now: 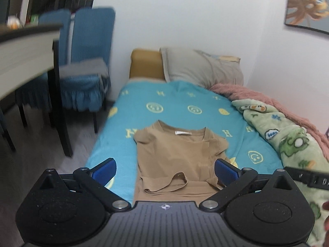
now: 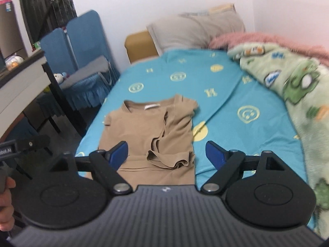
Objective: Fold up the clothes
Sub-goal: 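Open both grippers and lift them off the folded T-shirt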
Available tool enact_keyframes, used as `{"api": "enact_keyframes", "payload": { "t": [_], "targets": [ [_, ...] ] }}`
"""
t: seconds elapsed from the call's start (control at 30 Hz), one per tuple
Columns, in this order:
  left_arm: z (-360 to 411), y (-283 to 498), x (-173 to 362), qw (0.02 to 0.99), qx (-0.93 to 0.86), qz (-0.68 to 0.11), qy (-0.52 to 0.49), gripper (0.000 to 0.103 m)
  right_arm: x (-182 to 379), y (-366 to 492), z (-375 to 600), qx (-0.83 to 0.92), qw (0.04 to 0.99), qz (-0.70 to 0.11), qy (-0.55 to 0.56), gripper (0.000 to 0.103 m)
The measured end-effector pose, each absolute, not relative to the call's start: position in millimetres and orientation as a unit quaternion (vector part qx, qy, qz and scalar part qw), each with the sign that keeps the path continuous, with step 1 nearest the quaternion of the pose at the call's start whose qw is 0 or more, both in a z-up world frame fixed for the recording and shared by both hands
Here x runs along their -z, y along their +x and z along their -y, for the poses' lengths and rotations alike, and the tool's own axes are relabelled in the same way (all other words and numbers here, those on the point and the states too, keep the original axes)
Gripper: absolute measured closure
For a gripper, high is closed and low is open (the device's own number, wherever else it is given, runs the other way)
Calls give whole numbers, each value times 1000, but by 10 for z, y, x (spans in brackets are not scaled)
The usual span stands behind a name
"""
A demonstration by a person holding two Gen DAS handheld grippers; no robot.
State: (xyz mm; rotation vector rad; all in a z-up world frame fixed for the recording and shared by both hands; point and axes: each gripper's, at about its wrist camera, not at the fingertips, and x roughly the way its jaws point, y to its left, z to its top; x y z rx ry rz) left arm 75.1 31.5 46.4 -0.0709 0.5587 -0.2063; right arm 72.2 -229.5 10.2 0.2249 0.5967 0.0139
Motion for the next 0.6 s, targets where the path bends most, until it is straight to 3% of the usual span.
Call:
{"api": "enact_keyframes", "payload": {
  "t": [0.23,0.4,0.6],
  "targets": [
    [-288,252,-463,972,86,-220,9,0,-130,181,2208,-7,965,-239,111,19],
    [-219,-8,-347,976,92,-194,41,0,73,26,2179,-1,961,-245,126,19],
    [-181,-64,-135,969,111,-220,28,0,54,-4,2048,-6,971,-223,85,19]
  ]
}}
